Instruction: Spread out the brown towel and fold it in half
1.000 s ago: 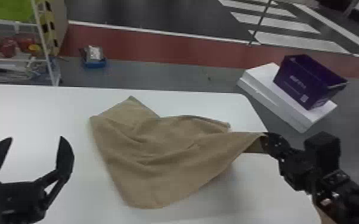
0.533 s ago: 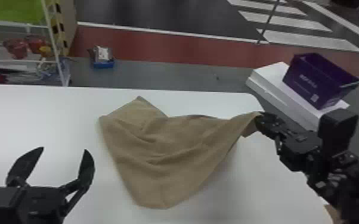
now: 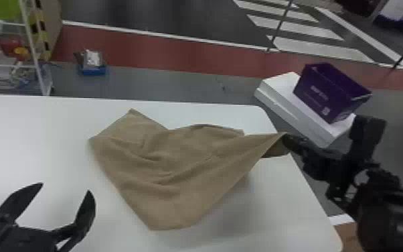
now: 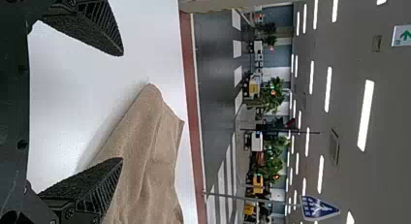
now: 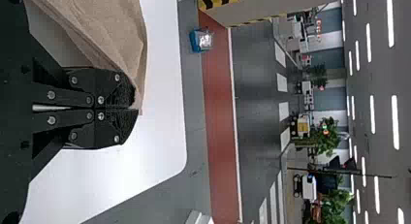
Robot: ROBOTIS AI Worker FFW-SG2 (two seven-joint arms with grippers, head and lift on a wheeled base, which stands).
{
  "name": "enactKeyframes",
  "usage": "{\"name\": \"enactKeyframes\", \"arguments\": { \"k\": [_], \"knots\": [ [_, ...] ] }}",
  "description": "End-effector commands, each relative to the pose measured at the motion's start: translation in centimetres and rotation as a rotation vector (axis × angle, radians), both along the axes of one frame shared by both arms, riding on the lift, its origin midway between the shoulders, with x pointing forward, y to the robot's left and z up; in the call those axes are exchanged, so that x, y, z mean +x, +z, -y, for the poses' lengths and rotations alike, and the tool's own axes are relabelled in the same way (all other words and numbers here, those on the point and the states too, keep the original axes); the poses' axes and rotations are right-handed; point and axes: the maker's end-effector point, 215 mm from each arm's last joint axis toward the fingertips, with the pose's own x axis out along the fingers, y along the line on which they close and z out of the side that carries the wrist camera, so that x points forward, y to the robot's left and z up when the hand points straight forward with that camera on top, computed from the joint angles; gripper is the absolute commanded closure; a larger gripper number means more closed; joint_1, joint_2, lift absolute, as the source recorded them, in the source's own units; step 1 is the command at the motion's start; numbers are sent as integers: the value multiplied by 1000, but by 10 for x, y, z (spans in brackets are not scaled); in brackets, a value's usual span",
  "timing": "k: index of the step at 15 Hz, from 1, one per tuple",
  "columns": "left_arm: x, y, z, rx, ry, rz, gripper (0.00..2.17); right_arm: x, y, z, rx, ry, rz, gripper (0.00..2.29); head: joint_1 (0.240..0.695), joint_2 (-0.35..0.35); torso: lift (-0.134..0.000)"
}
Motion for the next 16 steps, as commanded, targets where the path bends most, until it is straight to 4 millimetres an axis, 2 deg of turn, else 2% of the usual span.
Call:
{"name": "enactKeyframes", "arguments": {
  "k": [1,2,3,5,8,11,14,16],
  "knots": [
    [-1,-2,5,-10,-11,-6,124,-7,-14,14,22,-20,-13,1825,695,-350,-123],
    [-1,-4,8,-14,-18,-9,124,-12,-19,15,-5,3,10,1825,695,-350,-123],
    [-1,-4,9,-18,-20,-10,124,-16,-14,18,-81,31,73,1825,695,-350,-123],
    [1,-1,11,-19,-27,-2,124,-22,-23,23,-212,55,114,1825,695,-350,-123],
    [1,0,14,-24,-44,-2,130,-34,-45,65,-260,0,115,1825,695,-350,-123],
    [-2,-5,21,-25,-78,-12,242,-43,-65,85,-332,-7,83,1825,695,-350,-123],
    [-4,-12,31,-33,-107,-25,248,-53,-75,91,-392,13,86,1825,695,-350,-123],
    [4,-11,36,-32,-116,-19,272,-56,-63,72,-451,65,149,1825,695,-350,-123]
  ]
}}
